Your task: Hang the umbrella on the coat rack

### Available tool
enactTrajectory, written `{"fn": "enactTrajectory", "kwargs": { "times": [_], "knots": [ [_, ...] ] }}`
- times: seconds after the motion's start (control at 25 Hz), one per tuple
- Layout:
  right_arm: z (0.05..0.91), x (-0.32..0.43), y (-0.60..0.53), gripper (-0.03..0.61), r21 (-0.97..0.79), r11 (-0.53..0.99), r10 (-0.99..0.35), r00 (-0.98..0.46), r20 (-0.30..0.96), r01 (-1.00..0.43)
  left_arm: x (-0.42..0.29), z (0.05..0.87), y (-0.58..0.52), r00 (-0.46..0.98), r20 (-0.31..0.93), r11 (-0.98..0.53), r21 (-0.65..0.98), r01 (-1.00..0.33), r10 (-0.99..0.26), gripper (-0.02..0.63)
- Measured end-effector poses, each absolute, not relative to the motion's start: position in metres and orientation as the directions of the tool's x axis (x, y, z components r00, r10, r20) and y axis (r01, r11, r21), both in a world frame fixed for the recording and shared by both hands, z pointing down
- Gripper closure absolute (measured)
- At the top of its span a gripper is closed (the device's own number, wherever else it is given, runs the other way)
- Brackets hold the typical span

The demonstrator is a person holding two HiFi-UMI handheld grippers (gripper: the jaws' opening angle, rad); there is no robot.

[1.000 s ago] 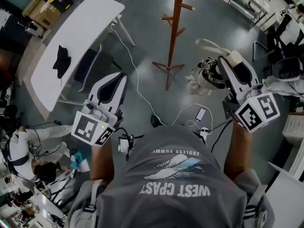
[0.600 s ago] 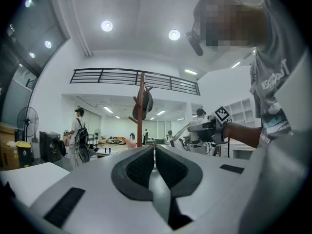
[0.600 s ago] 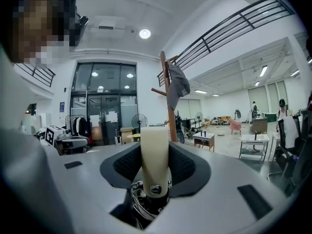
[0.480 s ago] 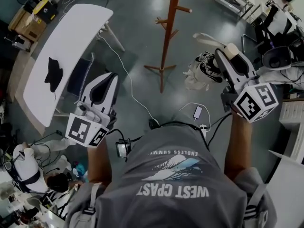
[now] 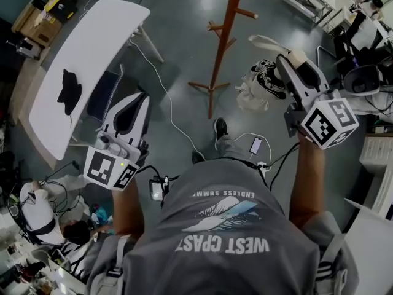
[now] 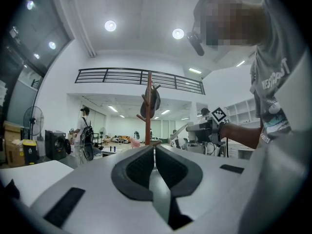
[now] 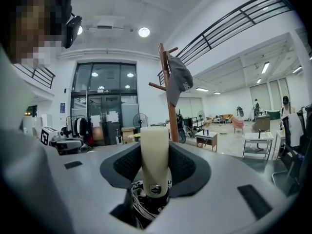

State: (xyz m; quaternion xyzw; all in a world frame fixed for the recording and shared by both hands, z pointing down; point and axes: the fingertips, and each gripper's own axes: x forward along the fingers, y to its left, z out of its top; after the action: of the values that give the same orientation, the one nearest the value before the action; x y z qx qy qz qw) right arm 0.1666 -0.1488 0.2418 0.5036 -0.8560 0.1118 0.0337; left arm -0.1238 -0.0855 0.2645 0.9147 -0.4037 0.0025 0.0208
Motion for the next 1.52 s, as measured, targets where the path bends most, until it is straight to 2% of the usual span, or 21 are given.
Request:
{"fn": "enactTrajectory", "kwargs": {
  "times": [0.72,1.52],
  "knots": [
    [0.287,0.136,-0.222,0.407,-0.203,0.586,-0.742,-0.62,0.254,-0.785,-0.12,0.28,-0.115,0.571,0.067,-0.568,0.062,-0.821,-0.818,0.591],
    [0.35,0.084,-0.277,0.406,-0.259,0.619,-0.658,-0.67,0.344,-0.742,-0.151,0.31,-0.133,0.5,0.142,-0.49,0.104,-0.866,-0.854,0.591]
  ]
}}
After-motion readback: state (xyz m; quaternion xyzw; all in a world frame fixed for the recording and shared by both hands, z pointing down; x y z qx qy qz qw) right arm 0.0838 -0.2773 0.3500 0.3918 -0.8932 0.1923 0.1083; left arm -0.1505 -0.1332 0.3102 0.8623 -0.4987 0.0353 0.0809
